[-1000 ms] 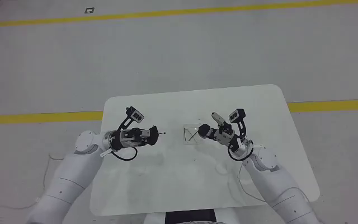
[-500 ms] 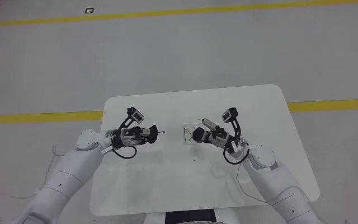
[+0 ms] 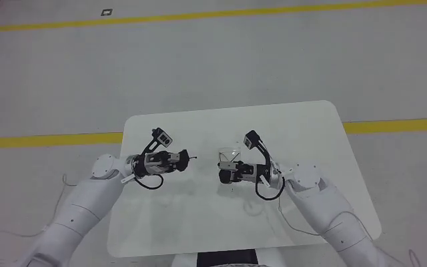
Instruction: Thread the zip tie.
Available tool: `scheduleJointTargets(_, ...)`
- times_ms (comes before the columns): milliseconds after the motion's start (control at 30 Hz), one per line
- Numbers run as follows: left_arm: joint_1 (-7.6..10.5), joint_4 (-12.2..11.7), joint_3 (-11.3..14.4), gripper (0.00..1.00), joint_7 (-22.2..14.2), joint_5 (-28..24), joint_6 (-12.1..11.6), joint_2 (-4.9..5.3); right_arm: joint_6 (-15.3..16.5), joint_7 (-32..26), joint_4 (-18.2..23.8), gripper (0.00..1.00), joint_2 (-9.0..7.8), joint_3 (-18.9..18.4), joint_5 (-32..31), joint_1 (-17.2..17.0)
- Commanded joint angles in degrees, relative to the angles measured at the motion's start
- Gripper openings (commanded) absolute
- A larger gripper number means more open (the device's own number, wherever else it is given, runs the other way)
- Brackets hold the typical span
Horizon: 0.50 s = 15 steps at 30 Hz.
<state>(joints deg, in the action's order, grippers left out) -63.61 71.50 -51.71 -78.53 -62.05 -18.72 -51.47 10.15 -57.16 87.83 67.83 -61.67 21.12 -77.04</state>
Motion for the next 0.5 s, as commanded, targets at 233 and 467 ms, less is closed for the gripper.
scheduleJointTargets(233, 1.22, -2.18, 3.39, 0.00, -1.11, 4.37, -0.77, -0.64, -1.79, -4.20, -3.86, 1.00, 0.51, 1.99, 6.43, 2.69)
scheduleJointTargets(467, 1.49, -2.28, 3.74, 0.00, -1.11, 4.44, -0.77, -0.64, -1.85, -3.84, -3.83, 1.00, 0.52, 1.99, 6.49, 2.60)
